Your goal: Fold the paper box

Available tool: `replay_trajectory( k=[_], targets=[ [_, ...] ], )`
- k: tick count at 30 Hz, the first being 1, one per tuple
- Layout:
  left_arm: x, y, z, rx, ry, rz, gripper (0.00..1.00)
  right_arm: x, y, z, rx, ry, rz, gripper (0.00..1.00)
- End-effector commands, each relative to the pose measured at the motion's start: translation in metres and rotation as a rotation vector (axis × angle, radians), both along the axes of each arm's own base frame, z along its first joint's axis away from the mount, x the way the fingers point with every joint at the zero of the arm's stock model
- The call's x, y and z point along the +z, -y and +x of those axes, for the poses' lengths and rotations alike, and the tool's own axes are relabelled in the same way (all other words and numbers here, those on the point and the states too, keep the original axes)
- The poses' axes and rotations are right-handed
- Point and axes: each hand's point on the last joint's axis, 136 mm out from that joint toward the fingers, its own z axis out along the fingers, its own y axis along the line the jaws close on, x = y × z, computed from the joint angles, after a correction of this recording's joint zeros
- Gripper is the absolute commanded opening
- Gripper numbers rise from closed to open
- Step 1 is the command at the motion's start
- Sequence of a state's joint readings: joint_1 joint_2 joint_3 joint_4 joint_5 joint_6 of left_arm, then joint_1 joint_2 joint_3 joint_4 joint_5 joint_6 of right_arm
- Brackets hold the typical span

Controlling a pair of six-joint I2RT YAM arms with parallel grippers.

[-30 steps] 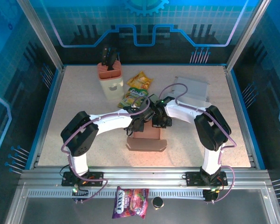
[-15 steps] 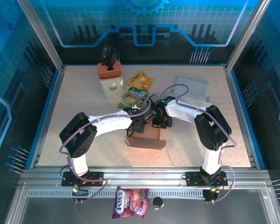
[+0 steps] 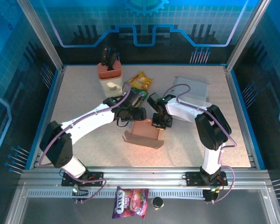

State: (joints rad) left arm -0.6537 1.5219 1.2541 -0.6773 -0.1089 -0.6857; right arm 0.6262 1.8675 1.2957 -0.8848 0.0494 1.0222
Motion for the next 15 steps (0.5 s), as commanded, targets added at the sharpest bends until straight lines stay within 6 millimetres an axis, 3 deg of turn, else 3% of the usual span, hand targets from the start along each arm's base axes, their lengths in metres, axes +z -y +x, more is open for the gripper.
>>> replay_trajectory(
  k=[1,5,9,12,15],
  targets=[
    [0.038,-0.036,0.002,0.123,0.03,-0.068,0.71,0.009,0.008,-0.018,-0.214,-0.091,0.015,0.0],
    [0.058,-0.086,-0.001,0.245,0.052,-0.107,0.67,0.018,0.012,-0.033,-0.429,-0.121,0.03,0.0],
    [0.052,-0.114,-0.017,0.3,0.023,-0.133,0.61,0.024,0.014,-0.045,-0.621,-0.121,0.05,0.0],
    [0.035,-0.113,-0.034,0.296,-0.029,-0.176,0.54,0.019,0.012,-0.052,-0.743,-0.121,0.08,0.0],
    [0.012,-0.092,-0.048,0.24,-0.114,-0.291,0.48,0.012,0.007,-0.062,-0.839,-0.147,0.102,0.0]
  ],
)
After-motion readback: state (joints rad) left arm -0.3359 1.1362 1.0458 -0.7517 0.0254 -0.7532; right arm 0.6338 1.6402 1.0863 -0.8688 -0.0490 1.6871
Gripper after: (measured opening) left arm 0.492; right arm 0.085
